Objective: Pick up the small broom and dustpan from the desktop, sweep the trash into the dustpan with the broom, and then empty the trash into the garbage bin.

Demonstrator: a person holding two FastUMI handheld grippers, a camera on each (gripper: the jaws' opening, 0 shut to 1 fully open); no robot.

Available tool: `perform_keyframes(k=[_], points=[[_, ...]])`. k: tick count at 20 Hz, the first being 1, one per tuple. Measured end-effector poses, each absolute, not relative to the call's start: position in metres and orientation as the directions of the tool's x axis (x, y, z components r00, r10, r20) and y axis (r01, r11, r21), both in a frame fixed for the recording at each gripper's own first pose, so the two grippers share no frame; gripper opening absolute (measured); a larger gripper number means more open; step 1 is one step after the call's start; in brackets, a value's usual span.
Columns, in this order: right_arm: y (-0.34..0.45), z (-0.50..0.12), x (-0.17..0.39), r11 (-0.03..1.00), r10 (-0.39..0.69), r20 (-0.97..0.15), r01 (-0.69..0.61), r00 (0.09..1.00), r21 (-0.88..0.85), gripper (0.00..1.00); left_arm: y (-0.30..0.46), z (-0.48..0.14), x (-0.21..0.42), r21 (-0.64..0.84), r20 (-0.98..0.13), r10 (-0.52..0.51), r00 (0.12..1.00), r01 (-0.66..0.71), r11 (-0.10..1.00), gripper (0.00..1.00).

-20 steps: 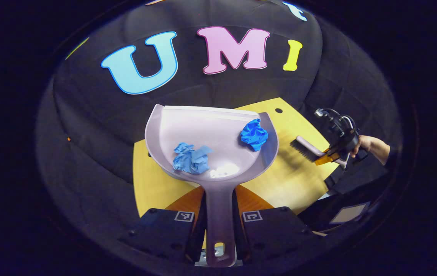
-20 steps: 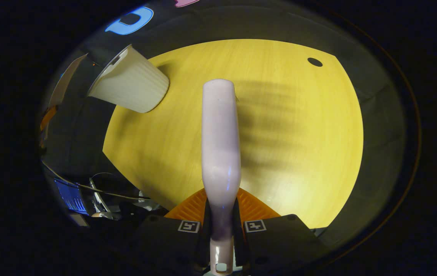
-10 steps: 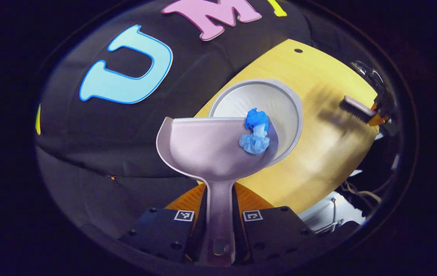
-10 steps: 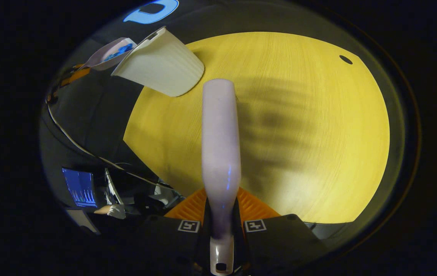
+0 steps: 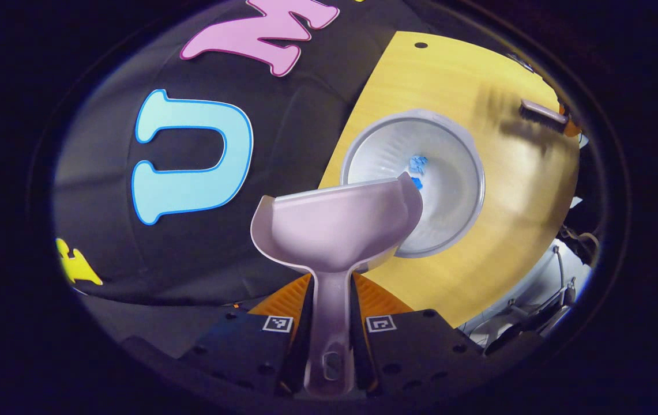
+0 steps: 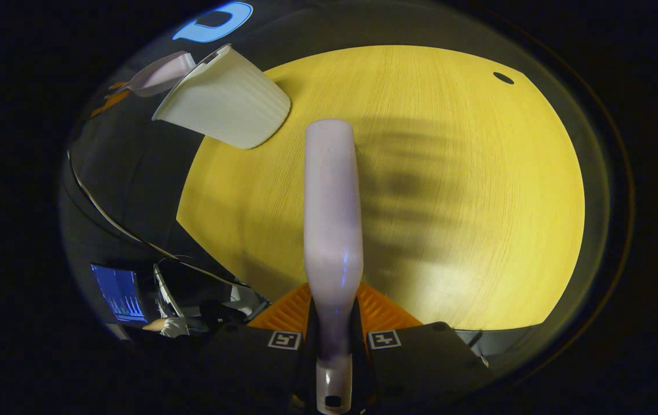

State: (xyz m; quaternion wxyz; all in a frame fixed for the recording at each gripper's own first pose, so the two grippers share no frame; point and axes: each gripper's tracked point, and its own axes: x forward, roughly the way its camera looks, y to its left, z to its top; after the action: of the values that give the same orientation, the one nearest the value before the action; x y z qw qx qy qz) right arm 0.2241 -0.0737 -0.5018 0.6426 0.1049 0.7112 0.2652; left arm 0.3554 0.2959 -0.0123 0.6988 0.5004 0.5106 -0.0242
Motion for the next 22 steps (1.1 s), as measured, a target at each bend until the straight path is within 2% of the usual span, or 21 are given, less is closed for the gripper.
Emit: perform_keyframes(k=[5, 7, 10, 13, 15, 19, 22], points=[[-0.084, -0.497, 0.234, 0.861, 0.472, -0.874, -0.157, -0.113, 0.485, 0.28, 0.250, -0.001, 0.332, 0.667, -0.673, 0.332, 0.661, 0.349, 0.658, 0.30], [-0.087, -0.496, 0.235, 0.870, 0.466, -0.879, -0.131, -0.100, 0.476, 0.28, 0.213, 0.002, 0.316, 0.611, -0.642, 0.248, 0.725, 0.290, 0.736, 0.29], [-0.099, -0.498, 0.241, 0.894, 0.426, -0.902, -0.117, -0.073, 0.432, 0.28, 0.142, -0.012, 0.302, 0.456, -0.614, 0.080, 0.785, 0.270, 0.848, 0.30], [-0.106, -0.498, 0.248, 0.910, 0.401, -0.915, -0.095, -0.045, 0.403, 0.28, 0.070, -0.047, 0.287, 0.306, -0.607, -0.074, 0.791, 0.319, 0.897, 0.30], [-0.112, -0.497, 0.249, 0.922, 0.380, -0.924, -0.062, -0.031, 0.382, 0.28, 0.040, -0.076, 0.283, 0.247, -0.605, -0.138, 0.784, 0.350, 0.904, 0.29], [-0.133, -0.508, 0.250, 0.943, 0.333, -0.943, 0.013, -0.006, 0.333, 0.28, 0.002, -0.137, 0.273, 0.169, -0.639, -0.196, 0.744, 0.384, 0.908, 0.30], [-0.139, -0.527, 0.251, 0.955, 0.292, -0.956, 0.055, -0.011, 0.291, 0.28, -0.007, -0.194, 0.268, 0.170, -0.672, -0.178, 0.719, 0.384, 0.907, 0.29]])
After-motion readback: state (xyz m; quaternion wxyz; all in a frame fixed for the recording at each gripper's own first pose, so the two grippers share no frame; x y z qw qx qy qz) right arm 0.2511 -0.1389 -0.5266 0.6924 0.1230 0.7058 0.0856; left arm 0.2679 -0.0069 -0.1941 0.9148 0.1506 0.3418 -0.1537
